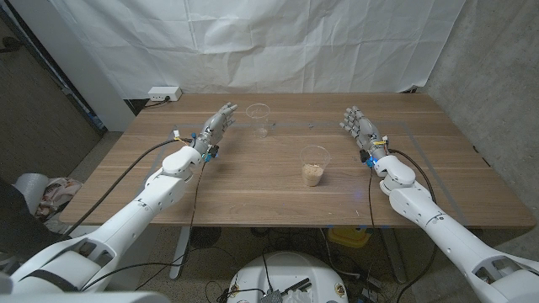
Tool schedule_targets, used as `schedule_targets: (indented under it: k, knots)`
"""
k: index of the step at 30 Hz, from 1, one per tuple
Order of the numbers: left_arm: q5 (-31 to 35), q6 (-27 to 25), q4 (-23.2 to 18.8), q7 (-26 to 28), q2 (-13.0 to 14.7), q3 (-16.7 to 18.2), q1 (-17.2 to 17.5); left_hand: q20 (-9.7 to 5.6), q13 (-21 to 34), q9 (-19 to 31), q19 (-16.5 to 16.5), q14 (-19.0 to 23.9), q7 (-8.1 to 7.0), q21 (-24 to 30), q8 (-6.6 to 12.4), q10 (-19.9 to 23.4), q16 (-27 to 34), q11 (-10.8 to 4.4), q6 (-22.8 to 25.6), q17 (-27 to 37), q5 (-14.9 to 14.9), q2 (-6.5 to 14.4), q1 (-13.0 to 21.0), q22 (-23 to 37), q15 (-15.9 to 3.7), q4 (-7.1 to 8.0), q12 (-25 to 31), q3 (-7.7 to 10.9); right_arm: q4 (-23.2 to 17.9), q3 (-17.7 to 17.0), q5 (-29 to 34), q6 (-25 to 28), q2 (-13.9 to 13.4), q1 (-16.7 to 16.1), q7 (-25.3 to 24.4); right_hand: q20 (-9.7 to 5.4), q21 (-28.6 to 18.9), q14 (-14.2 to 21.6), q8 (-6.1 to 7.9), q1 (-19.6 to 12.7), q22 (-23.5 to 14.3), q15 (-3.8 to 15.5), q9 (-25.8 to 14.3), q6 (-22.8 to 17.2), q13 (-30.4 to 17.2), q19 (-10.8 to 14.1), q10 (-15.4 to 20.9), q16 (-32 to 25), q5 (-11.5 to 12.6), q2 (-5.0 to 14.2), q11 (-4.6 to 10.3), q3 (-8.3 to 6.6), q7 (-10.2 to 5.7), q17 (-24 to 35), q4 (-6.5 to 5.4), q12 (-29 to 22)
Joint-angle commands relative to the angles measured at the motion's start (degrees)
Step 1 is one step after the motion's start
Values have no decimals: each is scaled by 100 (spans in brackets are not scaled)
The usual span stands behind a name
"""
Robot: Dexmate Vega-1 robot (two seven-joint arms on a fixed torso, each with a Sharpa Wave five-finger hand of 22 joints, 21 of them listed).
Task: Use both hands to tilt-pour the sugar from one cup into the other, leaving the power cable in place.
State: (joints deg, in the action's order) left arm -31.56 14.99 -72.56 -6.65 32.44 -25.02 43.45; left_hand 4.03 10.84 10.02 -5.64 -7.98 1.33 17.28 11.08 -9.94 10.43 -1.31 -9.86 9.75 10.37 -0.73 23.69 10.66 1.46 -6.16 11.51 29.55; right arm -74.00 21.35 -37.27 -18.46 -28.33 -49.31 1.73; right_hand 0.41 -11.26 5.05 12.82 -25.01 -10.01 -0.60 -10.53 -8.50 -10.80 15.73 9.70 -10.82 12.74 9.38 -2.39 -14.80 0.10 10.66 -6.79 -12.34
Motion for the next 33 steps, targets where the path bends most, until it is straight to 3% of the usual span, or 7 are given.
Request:
schedule_targets:
  k: [1, 7, 15, 23, 28, 33]
  knots:
    - [571, -140, -100, 114, 220, -221, -216, 50, 23, 31, 28, -8, 82, -11, -1, -158, 37, 75, -321, 25, 81, -97, 181, 8, 71, -142, 46, -16, 162, 24, 2, -195, 87, 75, 161, 33, -37, 7, -11, -20, -22, -15, -15, -34, -18, 7, 42, -20, -27, -47, -25, -19, 2, 6, 39, 11]
    - [925, -317, -288, 324, 345, -318, -286, 82, 38, 36, 144, 40, 168, -18, -1, -149, 39, 151, -394, 31, 192, -271, 449, 1, 123, -312, 60, -66, 186, 23, 5, -246, 95, 74, 189, 36, -37, 9, -17, -14, -22, -12, -15, -43, -18, 6, 54, -21, -32, -52, -12, -23, -2, 6, 44, 13]
    - [1387, -649, -551, 535, 516, -458, -392, 119, 73, 53, 122, -180, 205, -106, -50, -430, -27, 196, -718, 43, 371, -485, 935, 3, 186, -408, -6, -134, 253, -1, -36, -356, 136, 65, 252, 36, -37, 14, -25, -4, -22, -14, -16, -54, -19, 6, 69, -23, -39, -59, -14, -26, 6, 6, 51, 15]
    - [1725, -879, -663, 727, 540, -566, -492, 170, 136, 100, -87, -484, 146, -252, -97, -804, -33, 206, -1360, 63, 455, -528, 1449, 30, 212, -375, -23, -172, 250, -22, -40, -408, 135, 15, 235, 37, -38, 22, -37, 12, -22, -7, -17, -58, -20, 7, 76, -27, -47, -67, -3, -27, 17, 7, 55, 21]
    - [1891, -1072, -697, 843, 510, -633, -570, 250, 192, 130, -304, -720, 218, -354, -87, -1034, -37, 288, -1762, 82, 447, -508, 1699, 57, 297, -341, -14, -207, 247, -53, -64, -457, 137, -28, 228, 38, -39, 25, -40, 25, -22, -5, -18, -70, -20, 9, 95, -29, -52, -70, 2, -27, 21, 9, 53, 18]
    - [2053, -1251, -635, 808, 453, -764, -746, 292, 244, 150, -549, -1052, 366, -447, -47, -1246, -60, 475, -1952, 101, 435, -494, 1838, 80, 470, -300, -3, -261, 246, -59, -61, -541, 142, -53, 266, 41, -40, 24, -46, 37, -22, -9, -18, -75, -21, 11, 107, -28, -56, -73, -3, -27, 28, 10, 53, 19]
